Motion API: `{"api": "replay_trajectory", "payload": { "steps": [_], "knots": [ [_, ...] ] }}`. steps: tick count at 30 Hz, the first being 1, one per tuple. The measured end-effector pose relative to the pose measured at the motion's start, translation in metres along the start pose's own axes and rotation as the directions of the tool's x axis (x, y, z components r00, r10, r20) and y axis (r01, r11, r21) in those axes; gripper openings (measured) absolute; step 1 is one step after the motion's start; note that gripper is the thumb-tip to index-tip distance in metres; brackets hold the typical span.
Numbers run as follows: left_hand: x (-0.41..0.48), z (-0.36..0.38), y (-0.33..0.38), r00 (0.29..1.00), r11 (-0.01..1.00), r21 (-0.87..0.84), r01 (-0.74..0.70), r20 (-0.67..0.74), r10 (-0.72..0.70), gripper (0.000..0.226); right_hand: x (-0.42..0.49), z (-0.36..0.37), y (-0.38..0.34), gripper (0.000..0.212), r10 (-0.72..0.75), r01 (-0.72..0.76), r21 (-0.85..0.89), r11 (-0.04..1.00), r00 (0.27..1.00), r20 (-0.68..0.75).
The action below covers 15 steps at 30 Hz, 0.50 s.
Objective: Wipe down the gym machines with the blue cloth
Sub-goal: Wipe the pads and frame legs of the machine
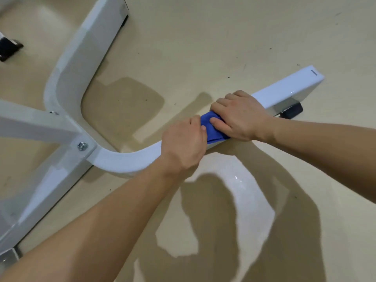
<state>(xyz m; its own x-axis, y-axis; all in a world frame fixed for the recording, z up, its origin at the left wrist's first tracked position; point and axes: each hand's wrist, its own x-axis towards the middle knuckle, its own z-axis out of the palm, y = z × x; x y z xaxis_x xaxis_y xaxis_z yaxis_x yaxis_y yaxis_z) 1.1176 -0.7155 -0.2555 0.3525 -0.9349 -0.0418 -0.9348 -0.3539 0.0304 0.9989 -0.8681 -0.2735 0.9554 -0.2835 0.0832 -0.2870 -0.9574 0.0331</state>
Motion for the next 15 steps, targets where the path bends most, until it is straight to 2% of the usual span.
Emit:
{"api": "replay_trajectory", "payload": {
  "steps": [2, 5, 10, 15],
  "knots": [
    [0.03, -0.002, 0.028, 0.999, 0.998, -0.039, -0.053, 0.002, 0.053, 0.028, -0.008, -0.001, 0.037, 0.054, 0.031, -0.031, -0.009, 0.999, 1.0, 0.006],
    [0.072, -0.003, 0.062, 0.987, 0.984, -0.131, -0.124, 0.084, 0.135, 0.025, -0.024, 0.0, 0.087, 0.052, 0.063, -0.063, -0.004, 0.998, 0.998, 0.008],
    [0.115, 0.002, 0.11, 0.974, 0.959, -0.235, -0.156, 0.125, 0.189, 0.029, -0.05, 0.001, 0.148, 0.055, 0.117, -0.117, -0.037, 0.992, 0.993, -0.007],
    [0.115, 0.005, 0.124, 0.982, 0.97, -0.189, -0.155, 0.081, 0.172, 0.035, -0.056, -0.003, 0.16, 0.059, 0.201, -0.201, -0.027, 0.979, 0.98, 0.003]
  ]
}}
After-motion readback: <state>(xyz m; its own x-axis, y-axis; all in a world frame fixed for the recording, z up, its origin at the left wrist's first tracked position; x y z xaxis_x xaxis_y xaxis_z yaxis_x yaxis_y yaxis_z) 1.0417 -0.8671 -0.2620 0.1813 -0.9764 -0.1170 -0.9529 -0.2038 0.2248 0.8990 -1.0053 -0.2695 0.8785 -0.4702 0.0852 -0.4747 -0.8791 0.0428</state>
